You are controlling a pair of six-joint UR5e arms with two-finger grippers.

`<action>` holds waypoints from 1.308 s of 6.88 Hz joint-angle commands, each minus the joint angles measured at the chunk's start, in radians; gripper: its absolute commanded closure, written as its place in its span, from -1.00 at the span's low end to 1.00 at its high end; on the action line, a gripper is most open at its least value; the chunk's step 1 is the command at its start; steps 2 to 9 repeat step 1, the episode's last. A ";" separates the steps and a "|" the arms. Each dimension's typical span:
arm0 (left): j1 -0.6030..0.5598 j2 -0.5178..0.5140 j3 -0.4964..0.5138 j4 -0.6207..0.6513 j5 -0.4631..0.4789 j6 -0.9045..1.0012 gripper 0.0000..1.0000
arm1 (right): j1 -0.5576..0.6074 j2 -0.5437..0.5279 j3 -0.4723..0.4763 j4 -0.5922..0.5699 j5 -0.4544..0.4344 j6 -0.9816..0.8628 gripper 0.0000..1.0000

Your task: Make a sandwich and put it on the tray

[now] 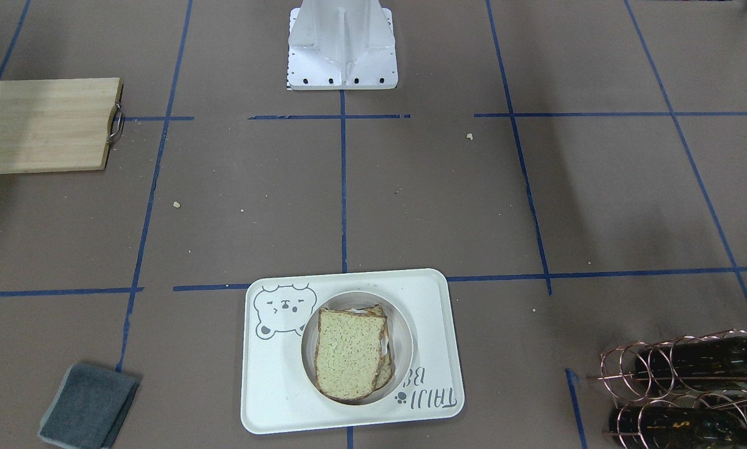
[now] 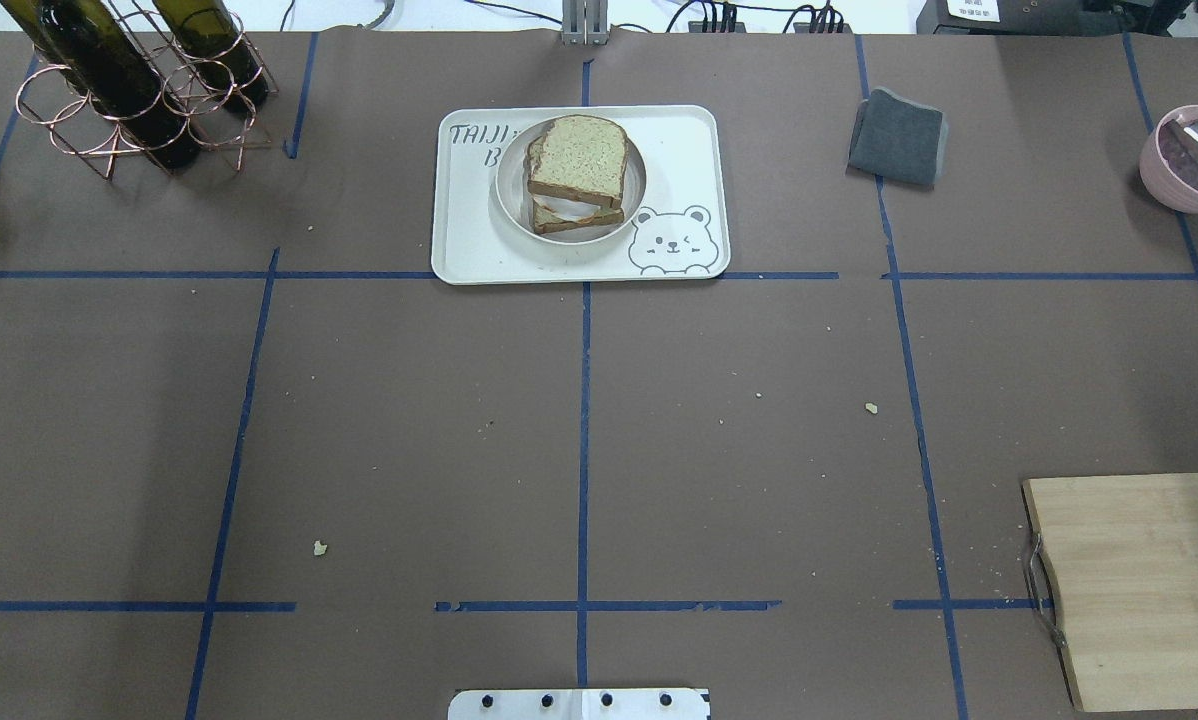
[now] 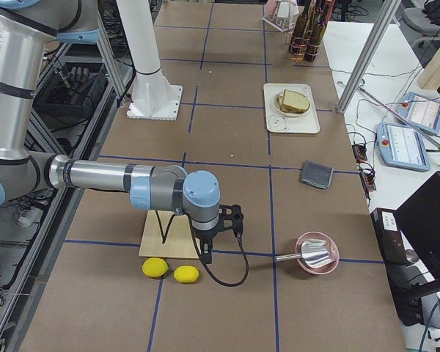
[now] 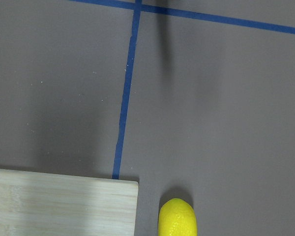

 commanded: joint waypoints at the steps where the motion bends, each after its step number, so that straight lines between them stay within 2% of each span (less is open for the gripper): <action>1: 0.000 0.000 0.000 0.000 -0.002 0.000 -1.00 | 0.000 0.000 0.000 0.000 0.000 0.000 -1.00; 9: 0.000 0.000 0.000 0.000 -0.002 0.000 -1.00 | 0.000 0.000 0.000 0.000 0.000 0.000 -1.00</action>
